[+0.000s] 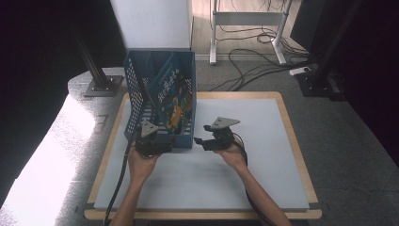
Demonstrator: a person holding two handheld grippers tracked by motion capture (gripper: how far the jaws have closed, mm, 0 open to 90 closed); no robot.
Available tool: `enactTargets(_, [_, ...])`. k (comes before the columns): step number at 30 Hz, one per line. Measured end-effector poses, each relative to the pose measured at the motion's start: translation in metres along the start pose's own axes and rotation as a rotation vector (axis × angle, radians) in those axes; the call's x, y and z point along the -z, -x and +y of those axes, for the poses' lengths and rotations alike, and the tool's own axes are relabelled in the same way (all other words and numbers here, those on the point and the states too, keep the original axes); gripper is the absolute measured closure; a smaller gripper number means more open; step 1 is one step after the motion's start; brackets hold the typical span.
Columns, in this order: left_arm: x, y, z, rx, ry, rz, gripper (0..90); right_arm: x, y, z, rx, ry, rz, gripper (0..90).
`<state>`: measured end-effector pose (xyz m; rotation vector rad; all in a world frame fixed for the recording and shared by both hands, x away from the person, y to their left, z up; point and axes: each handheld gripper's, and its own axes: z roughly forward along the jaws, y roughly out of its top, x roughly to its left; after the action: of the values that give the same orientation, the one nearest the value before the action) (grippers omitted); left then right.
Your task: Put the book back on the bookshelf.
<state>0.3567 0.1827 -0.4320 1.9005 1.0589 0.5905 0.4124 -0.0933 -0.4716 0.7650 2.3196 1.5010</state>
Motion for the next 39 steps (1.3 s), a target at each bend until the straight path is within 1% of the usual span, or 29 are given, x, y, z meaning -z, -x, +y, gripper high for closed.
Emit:
enactTargets(1, [0.001, 0.001, -0.001, -0.001, -0.003, -0.009, 7.9, 0.004, -0.001, -0.001, 0.005, -0.007, -0.005, 27.0])
enactTargets(2, [0.002, 0.001, -0.002, -0.007, -0.007, -0.014, 7.9, 0.004, -0.001, -0.001, 0.005, -0.007, -0.005, 27.0])
enactTargets(3, [0.003, 0.003, -0.004, -0.027, -0.016, -0.019, 4.4, 0.009, -0.001, -0.001, 0.016, -0.015, -0.009, 25.4])
enactTargets(4, [0.003, 0.003, -0.004, -0.027, -0.016, -0.019, 2.8, 0.012, -0.002, -0.001, 0.018, -0.018, -0.009, 24.7])
enactTargets(5, [0.005, 0.005, -0.006, -0.042, -0.020, -0.026, 1.8, 0.014, -0.002, -0.001, 0.022, -0.018, -0.010, 23.9])
enactTargets(6, [0.005, 0.005, -0.006, -0.042, -0.020, -0.026, 1.2, 0.014, -0.002, -0.001, 0.022, -0.018, -0.010, 23.9])
enactTargets(7, [0.006, 0.006, -0.009, -0.042, -0.020, -0.047, 0.5, 0.019, -0.003, -0.001, 0.025, -0.023, -0.011, 22.6])
enactTargets(8, [0.006, 0.006, -0.009, -0.042, -0.020, -0.047, 0.0, 0.019, -0.003, -0.001, 0.025, -0.023, -0.011, 22.6])
enactTargets(9, [0.008, 0.007, -0.011, -0.046, -0.021, -0.062, 0.0, 0.024, -0.004, -0.002, 0.020, -0.025, -0.010, 20.9])
enactTargets(12, [0.010, 0.009, -0.014, -0.056, -0.018, -0.068, 0.0, 0.028, -0.004, -0.003, 0.017, -0.034, -0.007, 18.0])
enactTargets(13, [0.011, 0.010, -0.016, -0.064, -0.012, -0.073, 0.0, 0.032, -0.005, -0.004, 0.024, -0.047, -0.007, 16.5])
enactTargets(14, [0.011, 0.010, -0.016, -0.064, -0.012, -0.073, 0.0, 0.032, -0.005, -0.004, 0.024, -0.047, -0.007, 16.5])
enactTargets(15, [0.012, 0.011, -0.017, -0.066, -0.011, -0.078, 0.0, 0.035, -0.006, -0.005, 0.032, -0.054, -0.013, 14.1])
enactTargets(16, [0.013, 0.011, -0.018, -0.070, -0.012, -0.082, 0.0, 0.035, -0.006, -0.005, 0.032, -0.054, -0.013, 14.1])
enactTargets(17, [0.014, 0.012, -0.019, -0.075, -0.014, -0.084, 0.0, 0.039, -0.006, -0.007, 0.043, -0.072, -0.010, 12.9])
enactTargets(19, [0.016, 0.014, -0.021, -0.084, -0.017, -0.088, 0.0, 0.041, -0.006, -0.007, 0.048, -0.078, -0.012, 12.4])
enactTargets(20, [0.016, 0.014, -0.022, -0.088, -0.018, -0.090, 0.0, 0.046, -0.006, -0.009, 0.052, -0.089, -0.010, 11.0])
enactTargets(21, [0.018, 0.016, -0.023, -0.097, -0.023, -0.090, 0.0, 0.049, -0.007, -0.010, 0.052, -0.094, -0.010, 9.1])
enactTargets(22, [0.018, 0.016, -0.023, -0.097, -0.023, -0.090, 0.0, 0.049, -0.007, -0.010, 0.052, -0.094, -0.010, 9.1])
enactTargets(23, [0.019, 0.016, -0.024, -0.102, -0.025, -0.090, 0.0, 0.051, -0.007, -0.011, 0.056, -0.103, -0.011, 6.7])
enactTargets(25, [0.020, 0.017, -0.026, -0.104, -0.028, -0.102, 0.0, 0.059, -0.006, -0.015, 0.066, -0.120, -0.027, 0.5])
enactTargets(26, [0.020, 0.017, -0.026, -0.104, -0.028, -0.102, 0.0, 0.059, -0.006, -0.015, 0.066, -0.120, -0.027, 0.5])
enactTargets(30, [0.023, 0.019, -0.029, -0.115, -0.034, -0.108, 0.0, 0.073, -0.004, -0.019, 0.054, -0.114, -0.042, 0.0])
enactTargets(31, [0.025, 0.019, -0.031, -0.116, -0.033, -0.112, 0.0, 0.081, -0.002, -0.022, 0.050, -0.112, -0.051, 0.0])
enactTargets(32, [0.025, 0.019, -0.031, -0.116, -0.033, -0.112, 0.0, 0.081, -0.002, -0.022, 0.050, -0.112, -0.051, 0.0])
enactTargets(33, [0.028, 0.019, -0.032, -0.113, -0.028, -0.121, 0.0, 0.089, 0.000, -0.025, 0.042, -0.109, -0.063, 0.0])
enactTargets(34, [0.028, 0.019, -0.032, -0.113, -0.028, -0.121, 0.0, 0.089, 0.000, -0.025, 0.042, -0.109, -0.063, 0.0])
enactTargets(38, [0.034, 0.017, -0.035, -0.103, -0.015, -0.128, 0.0, 0.105, 0.005, -0.032, 0.033, -0.107, -0.087, 0.0])
enactTargets(39, [0.037, 0.016, -0.037, -0.097, -0.012, -0.132, 0.0, 0.113, 0.008, -0.036, 0.025, -0.104, -0.101, 0.0])
